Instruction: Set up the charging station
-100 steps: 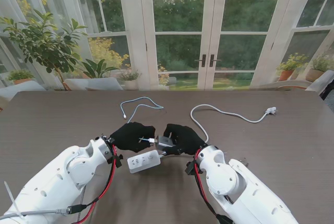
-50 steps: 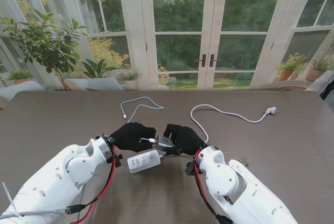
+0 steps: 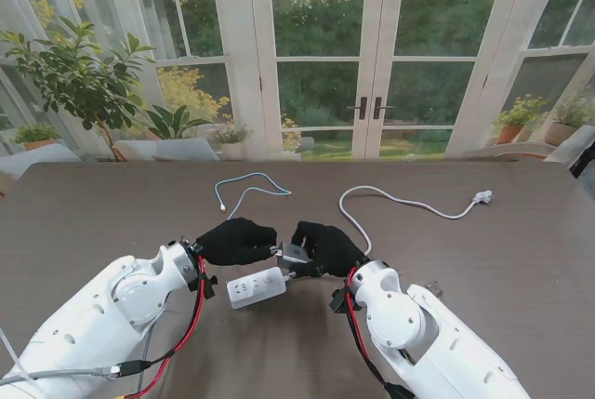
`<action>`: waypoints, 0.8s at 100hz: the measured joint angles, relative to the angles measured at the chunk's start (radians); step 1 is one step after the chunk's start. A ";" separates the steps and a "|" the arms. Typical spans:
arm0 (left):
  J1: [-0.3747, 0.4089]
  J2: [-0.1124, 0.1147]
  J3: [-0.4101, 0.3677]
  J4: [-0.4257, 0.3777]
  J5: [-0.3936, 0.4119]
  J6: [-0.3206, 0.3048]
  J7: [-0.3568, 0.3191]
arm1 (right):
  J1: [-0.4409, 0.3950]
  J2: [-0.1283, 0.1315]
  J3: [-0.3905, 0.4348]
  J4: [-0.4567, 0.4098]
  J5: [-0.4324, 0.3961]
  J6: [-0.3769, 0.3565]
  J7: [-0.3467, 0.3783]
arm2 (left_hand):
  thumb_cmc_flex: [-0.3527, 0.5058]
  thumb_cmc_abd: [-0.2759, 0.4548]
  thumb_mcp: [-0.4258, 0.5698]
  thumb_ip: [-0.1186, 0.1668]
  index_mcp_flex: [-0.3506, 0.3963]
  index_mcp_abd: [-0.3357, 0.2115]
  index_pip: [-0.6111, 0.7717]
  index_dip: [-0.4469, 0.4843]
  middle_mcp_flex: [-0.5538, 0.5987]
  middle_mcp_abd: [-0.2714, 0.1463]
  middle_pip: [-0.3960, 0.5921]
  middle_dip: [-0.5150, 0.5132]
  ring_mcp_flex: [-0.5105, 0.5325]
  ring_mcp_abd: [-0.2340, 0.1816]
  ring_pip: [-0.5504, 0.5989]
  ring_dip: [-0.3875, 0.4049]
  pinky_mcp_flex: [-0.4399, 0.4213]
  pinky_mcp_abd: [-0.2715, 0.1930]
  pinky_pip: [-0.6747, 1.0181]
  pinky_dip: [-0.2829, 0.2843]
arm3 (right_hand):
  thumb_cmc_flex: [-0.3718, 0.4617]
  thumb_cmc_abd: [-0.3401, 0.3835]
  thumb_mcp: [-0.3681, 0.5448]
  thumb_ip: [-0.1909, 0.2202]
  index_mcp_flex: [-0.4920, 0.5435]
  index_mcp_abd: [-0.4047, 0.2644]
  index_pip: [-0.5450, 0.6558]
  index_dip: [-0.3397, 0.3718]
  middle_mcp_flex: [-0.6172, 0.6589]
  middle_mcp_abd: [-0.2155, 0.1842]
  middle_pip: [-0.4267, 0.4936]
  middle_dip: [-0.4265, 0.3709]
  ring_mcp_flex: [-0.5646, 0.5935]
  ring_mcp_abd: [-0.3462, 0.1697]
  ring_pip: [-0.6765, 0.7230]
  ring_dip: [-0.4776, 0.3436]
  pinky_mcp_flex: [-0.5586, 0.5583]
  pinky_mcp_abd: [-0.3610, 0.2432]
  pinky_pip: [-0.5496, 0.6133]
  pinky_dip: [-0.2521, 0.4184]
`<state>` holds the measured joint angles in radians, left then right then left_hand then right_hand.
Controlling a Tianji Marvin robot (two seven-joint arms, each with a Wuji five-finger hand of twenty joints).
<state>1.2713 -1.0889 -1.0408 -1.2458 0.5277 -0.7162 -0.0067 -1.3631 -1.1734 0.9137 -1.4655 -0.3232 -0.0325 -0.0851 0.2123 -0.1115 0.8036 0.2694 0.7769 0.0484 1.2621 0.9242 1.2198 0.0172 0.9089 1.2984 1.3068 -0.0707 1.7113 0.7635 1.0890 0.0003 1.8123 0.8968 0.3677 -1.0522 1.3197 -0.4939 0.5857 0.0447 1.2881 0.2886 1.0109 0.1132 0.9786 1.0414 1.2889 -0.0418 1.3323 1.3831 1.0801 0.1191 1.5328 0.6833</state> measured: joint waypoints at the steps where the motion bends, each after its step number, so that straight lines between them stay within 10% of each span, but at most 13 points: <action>1: 0.000 0.000 0.001 0.001 -0.001 -0.001 0.000 | 0.000 0.000 0.000 0.000 0.000 0.000 0.000 | -0.007 0.000 0.012 0.000 0.000 0.000 0.001 -0.005 0.000 0.000 0.000 0.000 0.000 0.000 0.000 0.000 0.000 0.000 0.000 0.000 | 0.000 0.000 0.000 0.000 0.000 0.000 0.000 0.000 0.000 0.000 0.000 0.000 0.000 0.000 0.000 0.000 0.000 0.000 0.000 0.000; 26: -0.007 -0.010 0.004 0.041 -0.027 -0.032 0.036 | 0.000 0.000 0.001 0.000 0.002 0.001 0.005 | -0.056 -0.090 0.226 0.017 0.000 0.000 0.054 -0.059 0.007 0.000 -0.002 0.001 0.000 0.000 0.000 0.000 0.000 0.000 0.000 0.000 | 0.000 0.000 0.000 0.000 -0.001 0.000 0.000 0.000 0.000 0.000 0.000 0.000 0.000 0.000 0.000 0.000 0.000 0.000 0.000 0.000; 37: -0.002 -0.012 -0.002 0.040 -0.022 -0.025 0.040 | 0.000 0.000 0.001 0.000 0.002 0.002 0.005 | 0.037 -0.309 0.384 -0.217 0.000 -0.002 0.114 -0.086 0.009 -0.001 0.022 -0.015 0.000 0.000 0.000 0.000 0.000 0.000 0.000 0.000 | 0.001 0.003 0.000 0.000 -0.006 0.000 0.000 0.002 0.000 0.000 0.000 0.000 0.000 0.000 0.000 0.000 0.000 0.000 0.000 0.000; 42: -0.001 -0.013 -0.002 0.039 -0.018 -0.021 0.043 | 0.000 0.000 0.001 0.001 0.003 0.002 0.005 | 0.063 -0.358 0.416 -0.272 0.002 -0.002 0.127 -0.099 0.010 -0.001 0.035 -0.024 0.000 0.001 0.000 0.000 0.000 0.001 0.000 0.000 | 0.001 0.011 0.000 0.000 -0.010 0.001 0.000 0.003 -0.001 0.001 0.000 0.000 0.000 0.000 0.000 0.000 0.000 0.000 0.000 0.000; 73: -0.002 -0.014 0.008 0.042 -0.030 -0.019 0.044 | 0.001 0.000 0.001 0.003 0.004 0.002 0.004 | 0.069 -0.357 0.415 -0.274 0.135 -0.024 0.142 -0.054 0.050 -0.003 0.170 -0.166 0.000 0.026 0.022 0.015 0.000 0.030 0.000 0.048 | 0.001 0.011 0.000 0.000 -0.010 0.002 0.000 0.003 -0.001 0.002 0.000 0.000 0.000 0.000 0.000 0.000 0.000 0.000 0.000 0.000; 80: -0.003 -0.017 0.010 0.046 -0.044 -0.019 0.046 | 0.001 0.000 0.001 0.003 0.005 0.002 0.005 | 0.039 -0.313 0.415 -0.237 0.167 -0.030 0.144 -0.018 0.058 -0.003 0.212 -0.197 -0.001 0.026 0.075 0.529 0.000 0.040 0.000 0.065 | 0.001 0.011 0.000 0.000 -0.010 0.002 0.000 0.004 -0.001 0.002 0.000 0.000 0.000 0.000 0.000 0.000 0.000 0.000 0.000 0.000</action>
<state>1.2687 -1.1056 -1.0308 -1.1996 0.4837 -0.7348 0.0393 -1.3619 -1.1731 0.9146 -1.4626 -0.3185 -0.0310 -0.0802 0.2511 -0.4243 1.2182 0.0327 0.9443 0.0181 1.4060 0.9063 1.2781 0.0144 1.1213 1.1011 1.3061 -0.0449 1.7862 1.2923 1.0892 0.0408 1.8123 0.9615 0.3683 -1.0413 1.3197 -0.4938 0.5760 0.0462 1.2881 0.2922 1.0097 0.1149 0.9786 1.0414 1.2889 -0.0417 1.3323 1.3831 1.0800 0.1195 1.5328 0.6833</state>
